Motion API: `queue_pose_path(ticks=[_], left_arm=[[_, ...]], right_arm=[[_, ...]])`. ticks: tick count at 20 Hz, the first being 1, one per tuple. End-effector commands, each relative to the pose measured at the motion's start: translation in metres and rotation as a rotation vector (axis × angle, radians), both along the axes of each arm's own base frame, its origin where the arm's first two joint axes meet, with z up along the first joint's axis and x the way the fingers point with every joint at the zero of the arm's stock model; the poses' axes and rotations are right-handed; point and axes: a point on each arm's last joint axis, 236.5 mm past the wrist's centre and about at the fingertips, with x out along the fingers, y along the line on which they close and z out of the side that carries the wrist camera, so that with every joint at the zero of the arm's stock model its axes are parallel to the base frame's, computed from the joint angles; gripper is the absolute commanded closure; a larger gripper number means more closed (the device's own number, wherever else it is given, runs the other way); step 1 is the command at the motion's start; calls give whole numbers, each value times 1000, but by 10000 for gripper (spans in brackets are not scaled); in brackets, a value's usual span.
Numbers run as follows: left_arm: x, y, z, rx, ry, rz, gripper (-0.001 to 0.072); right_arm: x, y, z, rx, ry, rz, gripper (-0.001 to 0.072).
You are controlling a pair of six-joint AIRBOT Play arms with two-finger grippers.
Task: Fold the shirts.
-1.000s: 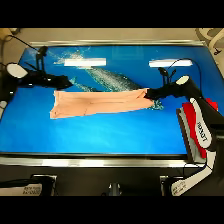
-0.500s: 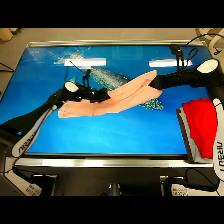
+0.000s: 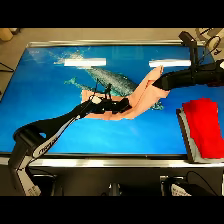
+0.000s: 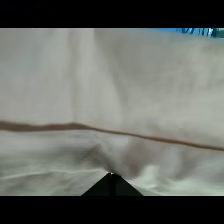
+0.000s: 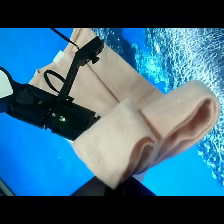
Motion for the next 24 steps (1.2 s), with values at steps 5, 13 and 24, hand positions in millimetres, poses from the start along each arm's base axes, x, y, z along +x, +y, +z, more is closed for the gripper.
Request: queue_pose_path(ticks=[5,13,24], left_arm=[[94,179,161,86,-393,182,687],[66,372,352,143,-737,519,686],[49,364,337,169,-712,464,686]], right_arm=[[39,101,6,154,-124,35,696],[48,266,-117,387,122,48,695],[46,238,-147,333,193,115,113]])
